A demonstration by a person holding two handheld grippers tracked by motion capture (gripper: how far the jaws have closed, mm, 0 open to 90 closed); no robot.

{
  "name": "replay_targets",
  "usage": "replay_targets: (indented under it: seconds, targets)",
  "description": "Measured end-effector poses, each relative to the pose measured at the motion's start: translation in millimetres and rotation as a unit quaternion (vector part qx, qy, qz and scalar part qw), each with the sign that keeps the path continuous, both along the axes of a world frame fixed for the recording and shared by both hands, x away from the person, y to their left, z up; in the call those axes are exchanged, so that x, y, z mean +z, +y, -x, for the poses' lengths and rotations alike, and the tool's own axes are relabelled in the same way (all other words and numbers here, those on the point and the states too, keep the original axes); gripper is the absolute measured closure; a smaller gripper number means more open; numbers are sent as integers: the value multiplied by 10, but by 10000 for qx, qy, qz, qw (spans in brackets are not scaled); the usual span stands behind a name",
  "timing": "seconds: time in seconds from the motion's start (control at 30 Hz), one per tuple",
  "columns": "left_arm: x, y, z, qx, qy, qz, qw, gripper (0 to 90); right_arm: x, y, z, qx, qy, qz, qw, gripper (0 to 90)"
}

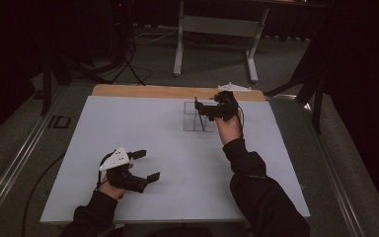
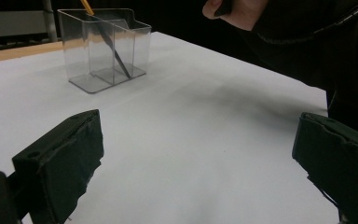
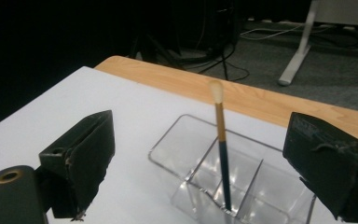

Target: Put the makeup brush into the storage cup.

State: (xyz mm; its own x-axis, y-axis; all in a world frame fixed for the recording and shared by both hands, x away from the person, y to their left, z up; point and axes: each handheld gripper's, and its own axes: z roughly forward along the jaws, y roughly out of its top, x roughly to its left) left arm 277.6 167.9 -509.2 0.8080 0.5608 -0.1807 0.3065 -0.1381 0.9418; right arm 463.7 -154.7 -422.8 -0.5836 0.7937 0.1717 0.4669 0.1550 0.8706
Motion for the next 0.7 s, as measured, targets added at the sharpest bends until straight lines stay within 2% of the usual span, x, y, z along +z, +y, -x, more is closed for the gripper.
replay_targets:
  seconds: [0.27,0.5,0.7]
  targets:
    - [4,20,11,2,15,53,10000,22,-9,-15,98,61,133,48,9999,90]
    - [21,29,14,27,-1,76,10000,21,-8,-41,243,200,117,94,9997,90]
    - [13,18,10,-3,19,99,9999,22,-81,-49,411,362,129,64,9992,90]
